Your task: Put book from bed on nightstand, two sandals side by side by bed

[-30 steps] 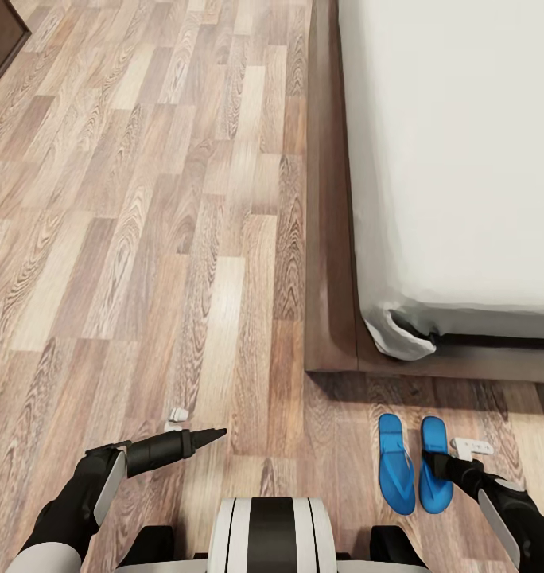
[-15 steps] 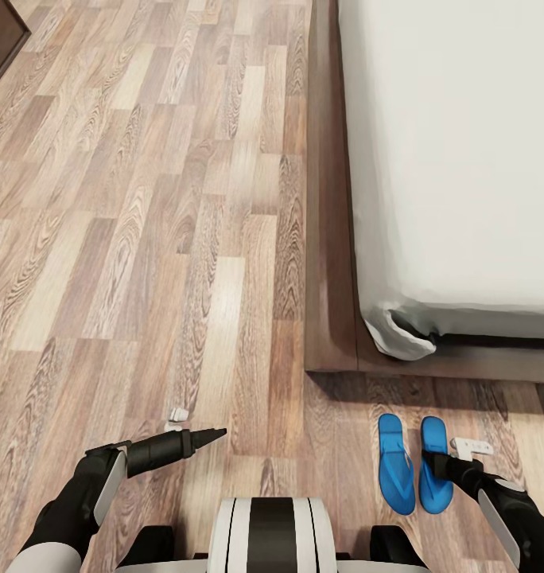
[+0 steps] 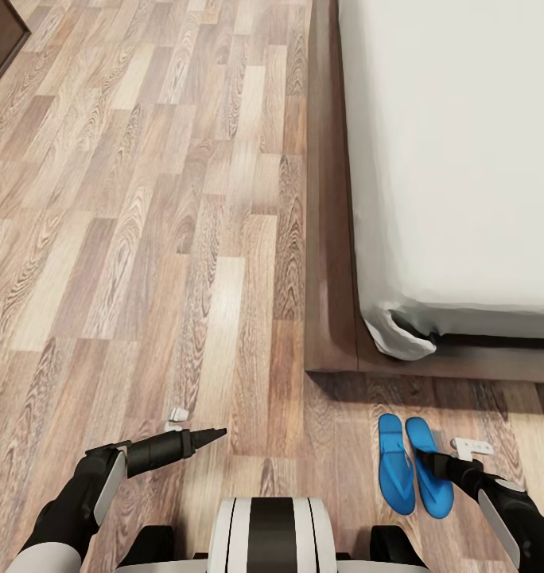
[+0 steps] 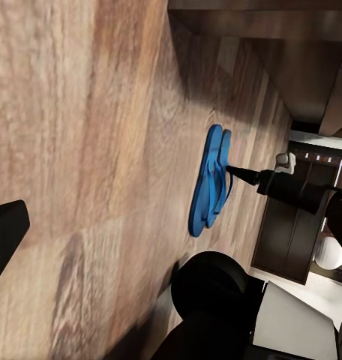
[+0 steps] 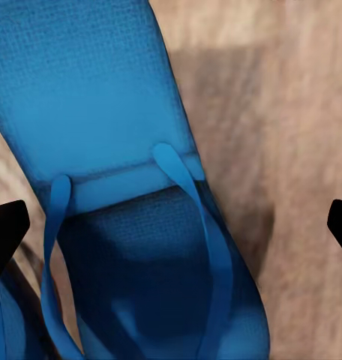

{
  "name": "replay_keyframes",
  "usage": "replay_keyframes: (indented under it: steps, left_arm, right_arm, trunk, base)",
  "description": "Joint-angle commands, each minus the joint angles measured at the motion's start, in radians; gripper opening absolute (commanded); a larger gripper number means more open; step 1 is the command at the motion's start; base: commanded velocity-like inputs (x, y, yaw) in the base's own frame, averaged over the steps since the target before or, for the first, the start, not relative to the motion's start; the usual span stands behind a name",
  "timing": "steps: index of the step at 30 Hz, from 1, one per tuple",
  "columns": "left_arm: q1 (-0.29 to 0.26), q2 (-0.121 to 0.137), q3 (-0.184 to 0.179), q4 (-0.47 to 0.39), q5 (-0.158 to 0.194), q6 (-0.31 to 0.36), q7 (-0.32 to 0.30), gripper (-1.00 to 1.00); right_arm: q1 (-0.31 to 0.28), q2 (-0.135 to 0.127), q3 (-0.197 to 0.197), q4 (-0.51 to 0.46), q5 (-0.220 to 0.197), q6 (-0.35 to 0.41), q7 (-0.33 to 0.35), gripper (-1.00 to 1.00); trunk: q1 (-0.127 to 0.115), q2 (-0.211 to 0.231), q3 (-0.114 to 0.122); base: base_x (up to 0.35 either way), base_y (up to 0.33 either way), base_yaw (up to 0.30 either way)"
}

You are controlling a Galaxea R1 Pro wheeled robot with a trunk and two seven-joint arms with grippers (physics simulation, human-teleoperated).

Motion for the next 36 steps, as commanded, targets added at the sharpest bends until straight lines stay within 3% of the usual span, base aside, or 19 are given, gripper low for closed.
replay_keyframes:
  steps: [1,13,36]
  left_arm:
    - [0.000,0.000,0.001,0.000,0.004,0.009,-0.002,1.00]
    - [0.000,0.000,0.001,0.000,0.004,0.009,-0.002,1.00]
    - [0.000,0.000,-0.001,0.000,0.004,0.009,-0.002,1.00]
  right_arm:
    - [0.000,0.000,-0.003,-0.001,-0.007,0.007,0.004,1.00]
    - [0.000,0.000,-0.003,-0.001,-0.007,0.007,0.005,1.00]
    - [0.000,-0.002,-0.008,-0.022,-0.010,0.012,0.010,1.00]
  trunk:
    - [0.000,0.000,0.000]
    - [0.000,0.000,0.000]
    - [-0.010,0.005,0.088]
  base:
    - [0.000,0.000,0.000]
    - [0.000,0.000,0.000]
    - [0.000,0.000,0.000]
